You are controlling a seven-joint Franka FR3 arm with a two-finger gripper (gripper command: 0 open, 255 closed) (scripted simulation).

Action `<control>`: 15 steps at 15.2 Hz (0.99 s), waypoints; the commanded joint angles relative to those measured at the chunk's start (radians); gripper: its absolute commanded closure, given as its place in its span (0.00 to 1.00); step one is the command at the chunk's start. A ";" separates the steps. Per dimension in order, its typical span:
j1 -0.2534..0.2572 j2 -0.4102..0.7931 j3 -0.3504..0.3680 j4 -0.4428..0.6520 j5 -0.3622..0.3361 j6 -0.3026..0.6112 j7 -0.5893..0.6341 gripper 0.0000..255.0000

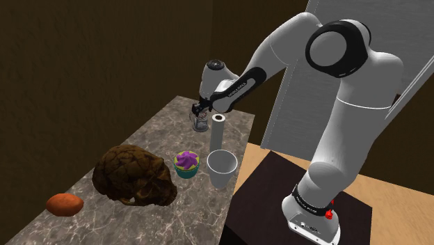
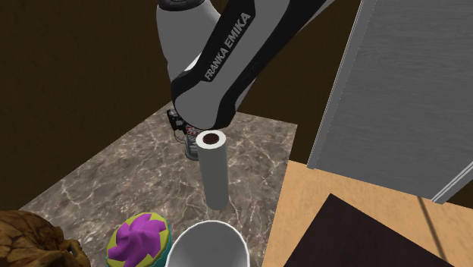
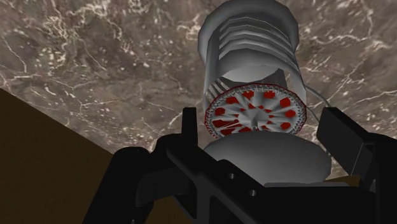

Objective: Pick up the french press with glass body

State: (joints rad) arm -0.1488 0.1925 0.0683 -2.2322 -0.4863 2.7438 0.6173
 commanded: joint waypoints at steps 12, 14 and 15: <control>-0.013 -0.085 0.028 0.017 0.091 -0.098 -0.086 1.00; -0.014 -0.102 0.032 0.024 0.108 -0.121 -0.103 1.00; -0.015 -0.110 0.033 0.028 0.116 -0.133 -0.111 1.00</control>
State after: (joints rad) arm -0.1617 0.0892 0.1009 -2.2094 -0.3789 2.6213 0.5168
